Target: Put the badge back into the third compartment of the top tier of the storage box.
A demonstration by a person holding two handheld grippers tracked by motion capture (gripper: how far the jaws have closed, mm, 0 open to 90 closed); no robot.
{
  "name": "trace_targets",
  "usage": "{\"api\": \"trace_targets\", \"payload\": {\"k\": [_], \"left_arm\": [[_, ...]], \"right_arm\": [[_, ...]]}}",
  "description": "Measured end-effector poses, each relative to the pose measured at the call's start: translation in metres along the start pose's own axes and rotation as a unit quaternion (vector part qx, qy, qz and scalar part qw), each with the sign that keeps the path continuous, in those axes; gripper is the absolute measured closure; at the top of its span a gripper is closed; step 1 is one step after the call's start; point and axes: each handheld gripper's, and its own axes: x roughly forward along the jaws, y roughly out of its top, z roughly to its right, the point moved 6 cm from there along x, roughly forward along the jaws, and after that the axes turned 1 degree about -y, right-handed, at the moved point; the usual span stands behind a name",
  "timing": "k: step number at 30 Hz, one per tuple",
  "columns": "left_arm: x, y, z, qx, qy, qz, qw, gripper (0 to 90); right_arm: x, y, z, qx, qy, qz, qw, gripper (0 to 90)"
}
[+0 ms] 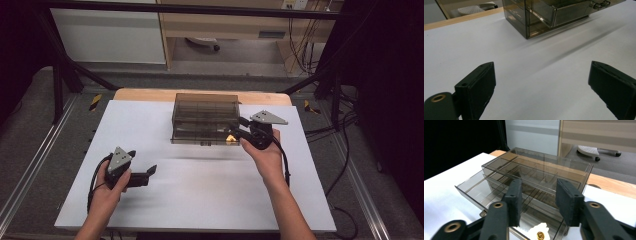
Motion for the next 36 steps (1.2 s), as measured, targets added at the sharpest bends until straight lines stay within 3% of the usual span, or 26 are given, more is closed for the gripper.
{"api": "trace_targets", "payload": {"k": [10,14,18,24,36], "left_arm": [[0.0,0.0,0.0,0.0,0.0,0.001,1.0,7.5],[0.0,0.0,0.0,-0.001,0.0,0.001,1.0,7.5],[-0.001,0.0,0.0,-0.002,0.0,0.001,1.0,7.5],[-0.001,0.001,0.0,-0.002,0.0,0.002,1.0,7.4],[-0.001,0.001,0.0,-0.002,0.0,0.002,1.0,7.3]], "right_arm": [[-0.007,0.007,0.002,-0.004,-0.013,0.003,0.9999,37.9],[-0.006,0.007,0.002,-0.008,-0.017,-0.003,0.9998,26.2],[-0.006,0.008,0.003,-0.009,-0.024,-0.003,0.9997,20.3],[-0.01,0.012,0.005,-0.007,-0.041,0.008,0.9991,6.0],[-0.027,0.024,0.013,-0.008,-0.06,0.048,0.9971,2.1]]}}
